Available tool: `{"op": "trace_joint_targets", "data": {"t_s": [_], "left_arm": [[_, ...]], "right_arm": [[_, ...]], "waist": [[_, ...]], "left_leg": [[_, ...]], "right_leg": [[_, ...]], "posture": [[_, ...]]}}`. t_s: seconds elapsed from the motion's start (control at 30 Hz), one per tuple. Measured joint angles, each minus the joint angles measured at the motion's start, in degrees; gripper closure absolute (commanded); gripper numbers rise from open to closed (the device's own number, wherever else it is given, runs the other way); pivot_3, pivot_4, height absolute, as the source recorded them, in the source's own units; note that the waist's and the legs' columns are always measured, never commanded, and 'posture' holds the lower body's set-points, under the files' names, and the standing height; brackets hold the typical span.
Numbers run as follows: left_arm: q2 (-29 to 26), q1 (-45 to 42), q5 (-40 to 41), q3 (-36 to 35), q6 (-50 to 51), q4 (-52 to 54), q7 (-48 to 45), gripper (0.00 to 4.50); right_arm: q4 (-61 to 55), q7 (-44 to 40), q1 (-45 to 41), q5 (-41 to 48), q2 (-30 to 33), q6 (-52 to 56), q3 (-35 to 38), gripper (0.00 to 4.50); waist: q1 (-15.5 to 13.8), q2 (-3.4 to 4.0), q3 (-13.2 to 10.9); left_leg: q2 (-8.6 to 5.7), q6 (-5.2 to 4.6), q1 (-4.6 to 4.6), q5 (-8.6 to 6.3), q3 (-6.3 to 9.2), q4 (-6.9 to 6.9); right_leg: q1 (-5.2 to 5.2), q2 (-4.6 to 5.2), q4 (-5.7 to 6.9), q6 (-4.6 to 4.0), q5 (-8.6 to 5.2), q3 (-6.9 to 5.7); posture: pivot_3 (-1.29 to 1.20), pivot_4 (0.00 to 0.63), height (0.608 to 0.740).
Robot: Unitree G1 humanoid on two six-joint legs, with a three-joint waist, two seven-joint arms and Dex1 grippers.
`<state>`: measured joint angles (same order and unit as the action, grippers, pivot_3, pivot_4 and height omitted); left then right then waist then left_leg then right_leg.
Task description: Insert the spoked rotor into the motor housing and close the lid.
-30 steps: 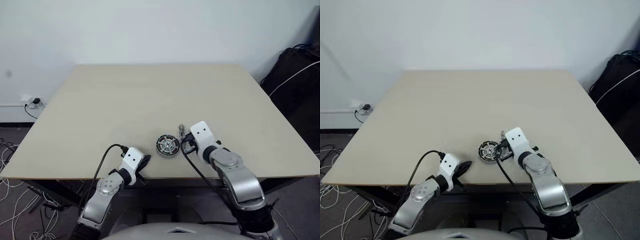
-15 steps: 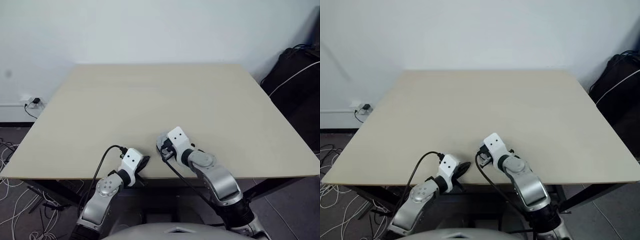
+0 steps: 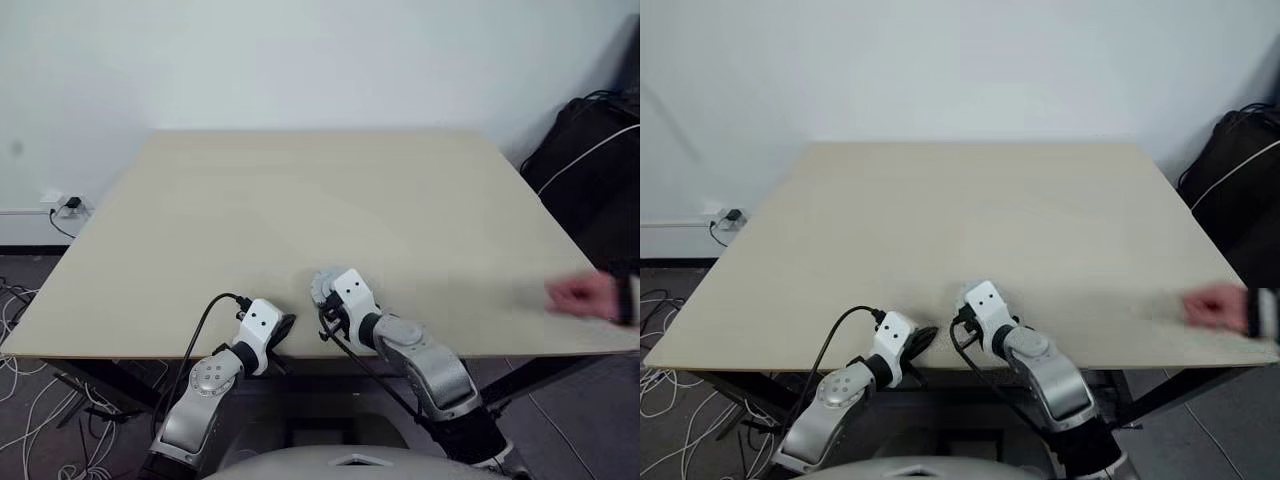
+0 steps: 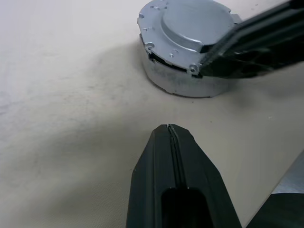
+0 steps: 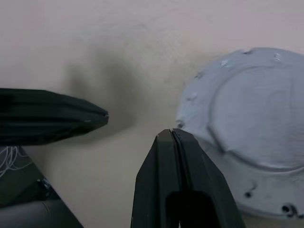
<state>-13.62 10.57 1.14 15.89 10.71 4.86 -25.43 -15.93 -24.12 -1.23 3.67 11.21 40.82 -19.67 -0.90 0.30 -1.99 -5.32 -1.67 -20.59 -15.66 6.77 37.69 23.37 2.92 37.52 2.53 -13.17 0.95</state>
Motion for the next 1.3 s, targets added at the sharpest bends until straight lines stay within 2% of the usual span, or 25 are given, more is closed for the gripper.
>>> {"op": "trace_joint_targets", "data": {"t_s": [0.13,0.27,0.5,1.3], "left_arm": [[0.0,-0.1,0.0,0.1,0.1,0.1,-0.1,4.50],[0.0,-0.3,0.0,0.2,0.1,0.1,-0.2,4.50],[0.0,-0.5,0.0,0.2,0.1,0.1,-0.6,4.50],[0.0,-0.5,0.0,0.2,0.1,0.1,-0.6,4.50]], "right_arm": [[-5.4,-0.6,3.6,-0.3,0.8,-16.2,0.3,4.47],[-6.9,-0.7,5.3,-0.6,1.3,-24.5,0.2,4.47],[-6.9,-1.4,6.2,0.0,1.4,-27.9,-0.1,4.47],[-6.6,-2.6,6.2,2.3,1.4,-27.6,-0.2,4.47]], "waist": [[0.1,0.11,-0.1],[0.0,0.10,-0.1],[-0.2,0.10,-0.1],[-0.7,0.10,-0.1]], "left_leg": [[0.03,0.01,-0.03,-0.01,0.01,-0.10],[0.05,-0.04,-0.03,-0.01,0.03,-0.12],[0.05,-0.11,-0.04,-0.05,0.03,-0.14],[0.05,-0.23,-0.06,-0.02,0.00,-0.14]], "right_leg": [[0.03,-0.03,-0.10,0.02,0.00,0.00],[-0.06,-0.10,-0.35,0.13,0.07,-0.02],[-0.10,-0.11,-0.49,0.14,0.10,0.00],[-0.11,-0.12,-0.55,0.16,0.12,0.02]], "posture": [[0.00,0.000,0.740],[0.00,0.000,0.740],[0.00,0.000,0.740],[0.00,0.000,0.740]]}}
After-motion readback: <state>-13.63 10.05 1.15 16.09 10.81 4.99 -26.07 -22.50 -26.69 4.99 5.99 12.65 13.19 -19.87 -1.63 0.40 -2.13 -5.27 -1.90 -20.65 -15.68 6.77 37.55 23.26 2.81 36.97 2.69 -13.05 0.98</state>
